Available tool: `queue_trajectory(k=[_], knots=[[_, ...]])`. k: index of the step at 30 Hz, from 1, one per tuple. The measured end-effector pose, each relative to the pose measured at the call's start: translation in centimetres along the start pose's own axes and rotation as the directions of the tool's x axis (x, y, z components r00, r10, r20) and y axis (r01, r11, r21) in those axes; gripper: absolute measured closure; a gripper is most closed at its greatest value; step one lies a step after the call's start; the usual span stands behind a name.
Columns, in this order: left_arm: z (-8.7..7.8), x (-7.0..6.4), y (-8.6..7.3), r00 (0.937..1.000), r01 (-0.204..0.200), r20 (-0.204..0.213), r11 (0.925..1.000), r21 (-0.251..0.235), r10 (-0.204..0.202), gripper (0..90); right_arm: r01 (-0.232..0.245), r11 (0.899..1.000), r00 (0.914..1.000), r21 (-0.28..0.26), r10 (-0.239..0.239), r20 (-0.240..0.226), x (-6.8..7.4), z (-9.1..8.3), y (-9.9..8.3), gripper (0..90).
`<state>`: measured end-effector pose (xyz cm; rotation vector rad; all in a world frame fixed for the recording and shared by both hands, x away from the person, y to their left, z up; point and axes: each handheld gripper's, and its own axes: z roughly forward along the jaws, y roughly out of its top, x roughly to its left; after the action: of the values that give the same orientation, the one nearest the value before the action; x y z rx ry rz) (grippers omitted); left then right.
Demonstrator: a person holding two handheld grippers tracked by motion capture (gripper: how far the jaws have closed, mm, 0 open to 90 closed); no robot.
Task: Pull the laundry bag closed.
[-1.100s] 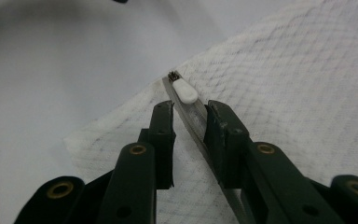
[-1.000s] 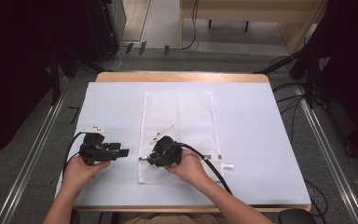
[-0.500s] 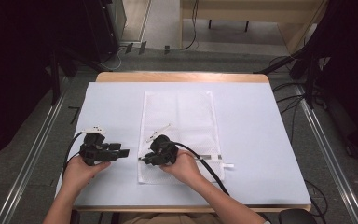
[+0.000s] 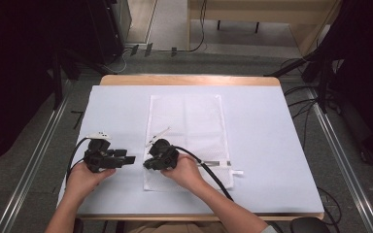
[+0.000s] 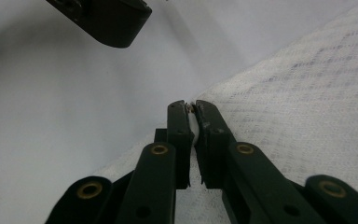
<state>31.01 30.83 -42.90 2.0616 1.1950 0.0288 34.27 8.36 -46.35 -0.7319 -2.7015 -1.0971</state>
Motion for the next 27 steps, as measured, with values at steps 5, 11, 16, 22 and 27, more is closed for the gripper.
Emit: queue_trajectory(k=[5, 11, 16, 22, 27], knots=[[0.1, -0.2, 0.0, 1.0000, -0.001, 0.008, 1.0000, 0.004, 0.001, 43.8, 0.017, 1.000, 0.9997, 0.005, -0.017, 0.016, 0.1, -0.6, 0.2, 87.9], [0.6, -0.5, 0.1, 0.9995, -0.017, 0.028, 0.9997, 0.015, 0.017, 44.8, 0.037, 0.999, 0.9990, -0.030, -0.036, 0.026, 0.1, -1.6, 0.9, 87.9], [1.0, -1.0, 0.3, 0.9981, -0.038, 0.050, 0.9989, 0.026, 0.037, 46.3, 0.021, 0.999, 0.9996, -0.047, -0.020, 0.019, -0.2, -2.2, 1.1, 87.8], [1.9, -1.5, 0.5, 0.9964, -0.048, 0.072, 0.9977, 0.048, 0.045, 47.7, 0.036, 0.997, 0.9992, -0.066, -0.034, 0.023, 0.1, -3.1, 1.5, 87.7], [2.9, -2.1, 0.9, 0.9932, -0.069, 0.099, 0.9942, 0.082, 0.060, 54.3, 0.042, 0.995, 0.9991, -0.088, -0.041, 0.013, 0.0, -3.5, 1.6, 87.7]])
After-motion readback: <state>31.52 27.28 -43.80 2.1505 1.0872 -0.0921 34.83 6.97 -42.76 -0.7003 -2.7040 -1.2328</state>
